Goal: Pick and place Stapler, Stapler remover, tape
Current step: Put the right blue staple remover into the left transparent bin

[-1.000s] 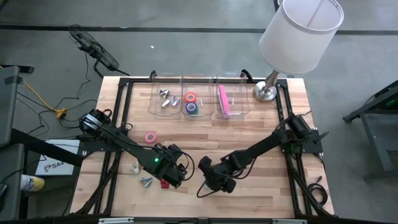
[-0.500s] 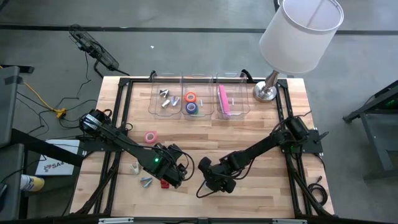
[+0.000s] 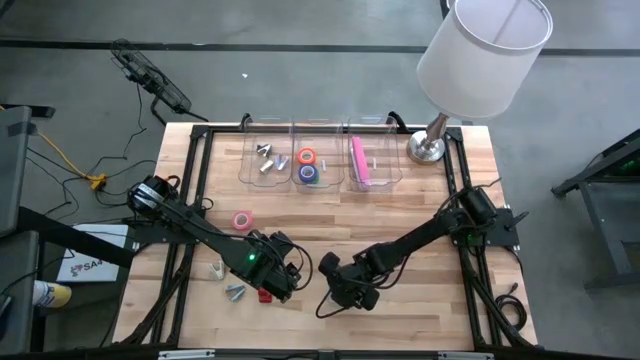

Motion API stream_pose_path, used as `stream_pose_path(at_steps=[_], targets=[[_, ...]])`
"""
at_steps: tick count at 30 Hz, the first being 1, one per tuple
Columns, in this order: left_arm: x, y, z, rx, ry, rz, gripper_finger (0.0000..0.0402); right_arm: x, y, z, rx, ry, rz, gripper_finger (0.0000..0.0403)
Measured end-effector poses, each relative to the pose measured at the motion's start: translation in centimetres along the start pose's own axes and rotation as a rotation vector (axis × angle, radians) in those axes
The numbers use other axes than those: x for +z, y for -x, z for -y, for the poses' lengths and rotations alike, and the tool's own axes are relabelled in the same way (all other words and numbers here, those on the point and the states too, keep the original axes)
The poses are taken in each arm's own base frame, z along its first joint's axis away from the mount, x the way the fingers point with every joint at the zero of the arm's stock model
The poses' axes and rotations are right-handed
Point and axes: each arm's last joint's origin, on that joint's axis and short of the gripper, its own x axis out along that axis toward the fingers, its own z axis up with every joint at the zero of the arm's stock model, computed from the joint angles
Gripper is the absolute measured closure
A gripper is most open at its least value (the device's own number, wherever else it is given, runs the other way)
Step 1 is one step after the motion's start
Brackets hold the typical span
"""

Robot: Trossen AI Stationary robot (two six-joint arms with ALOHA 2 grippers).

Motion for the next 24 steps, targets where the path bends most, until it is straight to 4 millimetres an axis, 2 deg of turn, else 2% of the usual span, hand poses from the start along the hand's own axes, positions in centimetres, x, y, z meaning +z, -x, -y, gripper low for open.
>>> stream_pose_path(at_steps=[15, 24], targets=[[0.00, -0.01, -0.01, 0.000, 0.000, 0.000, 0.0063, -0.19, 0.12, 0.05, -0.035, -0.008, -0.040, 0.0278], [-0.01, -0.02, -0.01, 0.001, 0.000, 0.001, 0.0063, -0.72, 0.50, 0.13, -0.064, -0.024, -0.114, 0.0309]])
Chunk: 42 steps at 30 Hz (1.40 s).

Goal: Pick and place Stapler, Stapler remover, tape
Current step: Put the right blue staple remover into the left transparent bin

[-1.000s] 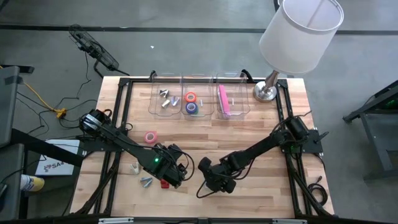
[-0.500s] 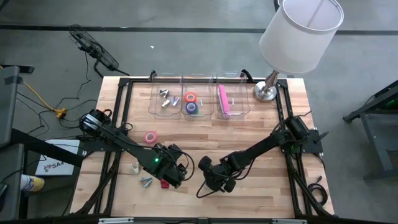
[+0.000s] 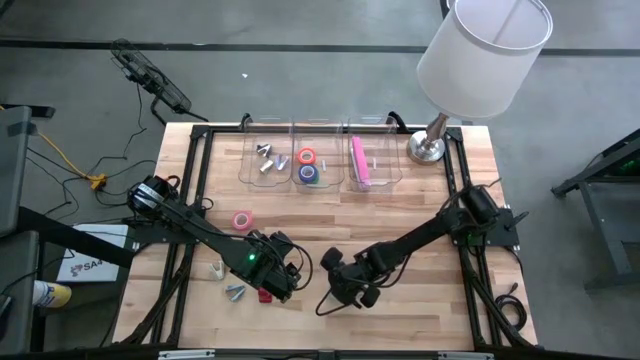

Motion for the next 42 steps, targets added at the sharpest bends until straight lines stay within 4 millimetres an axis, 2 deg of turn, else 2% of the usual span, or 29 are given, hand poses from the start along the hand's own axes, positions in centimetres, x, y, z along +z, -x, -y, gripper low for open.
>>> stream_pose_path(at_steps=[8, 16, 24, 31, 42], targets=[[0.0, 0.0, 0.0, -0.002, 0.003, 0.014, 0.0063, -1.2, 0.6, 1.1, 0.011, -0.092, -0.058, 0.0312], [0.1, 0.0, 0.1, -0.004, 0.004, 0.021, 0.0063, -3.2, 2.5, 2.8, 0.027, -0.210, -0.143, 0.0312], [0.1, 0.0, 0.1, -0.005, 0.004, 0.032, 0.0063, -4.7, 4.3, 3.4, 0.107, -0.250, -0.205, 0.0313], [0.3, 0.0, 0.2, -0.009, 0.011, 0.073, 0.0063, -4.8, 6.5, 3.8, 0.165, -0.262, -0.139, 0.0313], [0.6, 0.1, 0.6, -0.030, 0.030, 0.156, 0.0063, -4.8, 11.4, 4.8, 0.078, -0.277, -0.011, 0.0313]])
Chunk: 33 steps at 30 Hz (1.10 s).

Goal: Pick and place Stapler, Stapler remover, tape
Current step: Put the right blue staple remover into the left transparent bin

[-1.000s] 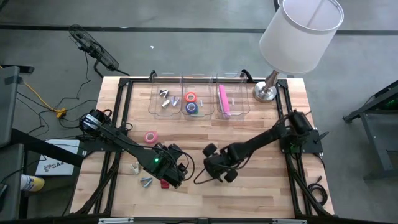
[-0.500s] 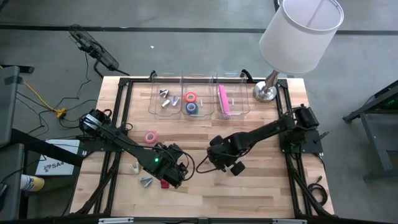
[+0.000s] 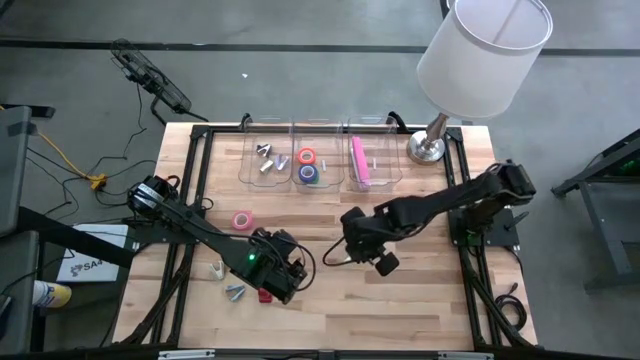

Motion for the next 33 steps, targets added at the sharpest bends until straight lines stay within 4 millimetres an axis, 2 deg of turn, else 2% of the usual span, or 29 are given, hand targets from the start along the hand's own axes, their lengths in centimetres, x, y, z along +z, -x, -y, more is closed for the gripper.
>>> stream_pose_path(at_steps=[13, 19, 24, 33], targets=[[1.4, 0.3, 2.0, -0.114, 0.010, 0.262, 0.0063, -0.5, 7.9, 0.5, -0.186, -0.037, 0.247, 0.0313], [2.4, 0.6, 3.0, -0.156, 0.019, 0.409, 0.0063, -0.3, 10.5, 0.5, -0.240, -0.064, 0.404, 0.0313], [3.8, 0.7, 3.7, -0.207, 0.040, 0.479, 0.0063, 0.0, 11.6, 0.4, -0.251, -0.074, 0.489, 0.0313], [6.4, 0.8, 4.5, -0.276, 0.002, 0.585, 0.0063, 0.0, 11.7, 0.4, -0.227, -0.095, 0.506, 0.0313]])
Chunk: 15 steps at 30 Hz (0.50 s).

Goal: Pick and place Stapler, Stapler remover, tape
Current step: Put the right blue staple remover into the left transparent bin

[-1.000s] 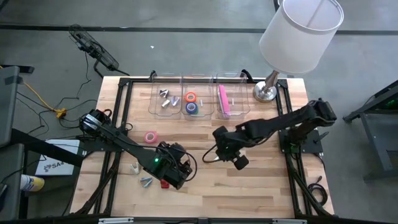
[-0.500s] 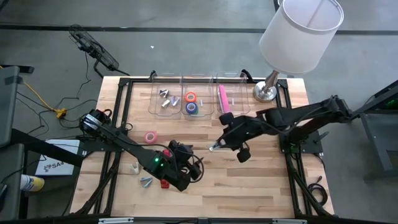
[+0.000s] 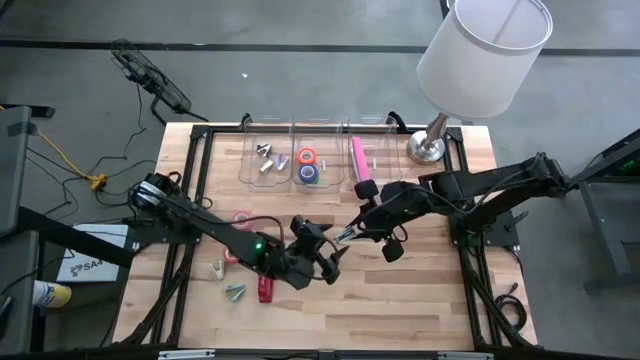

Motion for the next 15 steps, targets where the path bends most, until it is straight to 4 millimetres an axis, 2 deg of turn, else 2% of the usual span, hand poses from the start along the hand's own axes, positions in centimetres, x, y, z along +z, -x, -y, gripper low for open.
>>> stream_pose_path(at_steps=[15], targets=[[1.3, -0.6, 0.3, -0.064, -0.041, 0.053, 0.0063, -0.4, 0.4, -0.1, 0.011, -0.016, -0.036, 0.0313]])
